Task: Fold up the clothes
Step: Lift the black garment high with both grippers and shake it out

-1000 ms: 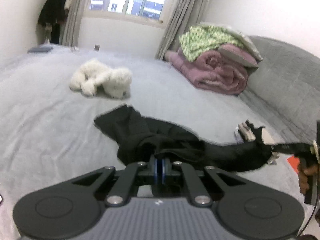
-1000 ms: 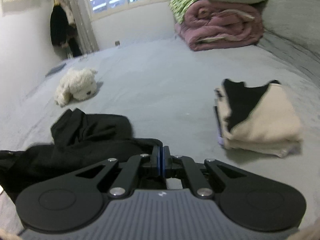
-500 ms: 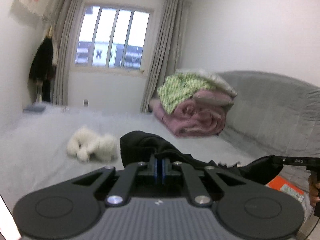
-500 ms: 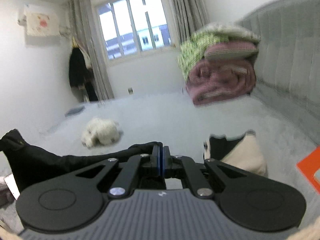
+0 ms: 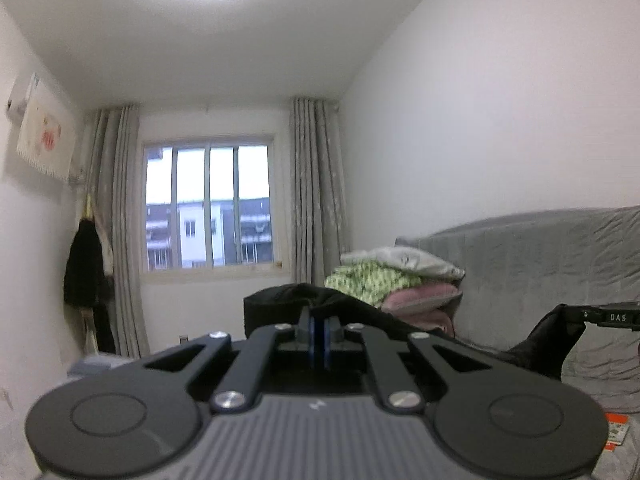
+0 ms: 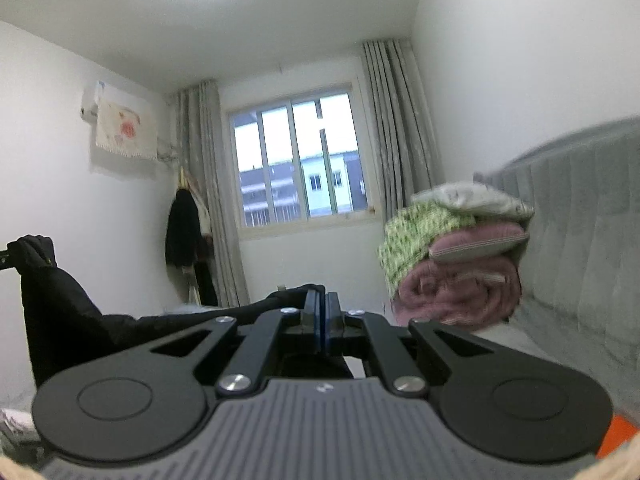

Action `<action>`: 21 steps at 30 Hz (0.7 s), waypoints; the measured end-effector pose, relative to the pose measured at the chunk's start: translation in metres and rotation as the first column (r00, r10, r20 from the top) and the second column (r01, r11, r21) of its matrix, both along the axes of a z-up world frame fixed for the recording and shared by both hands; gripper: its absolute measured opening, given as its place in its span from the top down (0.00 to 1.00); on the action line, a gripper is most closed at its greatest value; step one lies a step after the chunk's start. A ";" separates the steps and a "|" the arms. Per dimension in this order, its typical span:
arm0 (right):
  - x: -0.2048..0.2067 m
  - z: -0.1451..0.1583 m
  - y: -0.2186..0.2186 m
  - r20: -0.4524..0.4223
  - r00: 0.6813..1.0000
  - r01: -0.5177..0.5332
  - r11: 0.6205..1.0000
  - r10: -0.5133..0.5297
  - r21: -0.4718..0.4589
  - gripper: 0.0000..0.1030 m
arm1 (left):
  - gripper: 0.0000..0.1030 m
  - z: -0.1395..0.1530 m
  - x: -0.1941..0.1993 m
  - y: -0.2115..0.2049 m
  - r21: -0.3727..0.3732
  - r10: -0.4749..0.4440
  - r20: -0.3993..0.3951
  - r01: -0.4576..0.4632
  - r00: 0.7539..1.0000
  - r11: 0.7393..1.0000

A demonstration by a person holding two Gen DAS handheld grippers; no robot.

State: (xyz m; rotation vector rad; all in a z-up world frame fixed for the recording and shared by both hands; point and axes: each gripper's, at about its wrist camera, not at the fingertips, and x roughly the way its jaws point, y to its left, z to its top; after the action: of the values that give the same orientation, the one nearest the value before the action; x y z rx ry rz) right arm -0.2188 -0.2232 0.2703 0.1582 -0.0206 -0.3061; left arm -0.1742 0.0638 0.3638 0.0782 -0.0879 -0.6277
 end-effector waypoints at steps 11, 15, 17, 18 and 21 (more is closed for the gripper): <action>0.046 -0.013 -0.013 -0.034 0.999 0.005 1.000 -0.005 0.005 0.98 | 0.96 -0.030 0.066 -0.032 0.115 0.000 -0.098 0.012 0.995 0.993; 0.074 -0.034 -0.022 -0.083 0.996 0.015 0.999 -0.013 0.032 0.98 | 0.96 -0.058 0.106 -0.044 0.165 0.019 -0.165 0.008 0.986 0.986; 0.088 -0.044 -0.028 -0.102 0.995 0.024 0.999 -0.020 0.044 0.98 | 0.96 -0.069 0.125 -0.050 0.186 0.031 -0.194 0.006 0.980 0.983; 0.096 -0.049 -0.032 -0.110 0.994 0.030 0.998 -0.024 0.051 0.98 | 0.96 -0.076 0.137 -0.054 0.197 0.037 -0.211 0.005 0.977 0.980; 0.119 -0.061 -0.044 -0.127 0.991 0.044 0.996 -0.034 0.075 0.98 | 0.96 -0.090 0.167 -0.067 0.228 0.057 -0.245 0.000 0.968 0.974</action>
State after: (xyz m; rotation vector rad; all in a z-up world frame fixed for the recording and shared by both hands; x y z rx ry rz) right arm -0.0999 -0.2669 0.2097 0.2154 0.1130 -0.3558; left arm -0.0067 -0.0031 0.2733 0.2199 0.2302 -0.6119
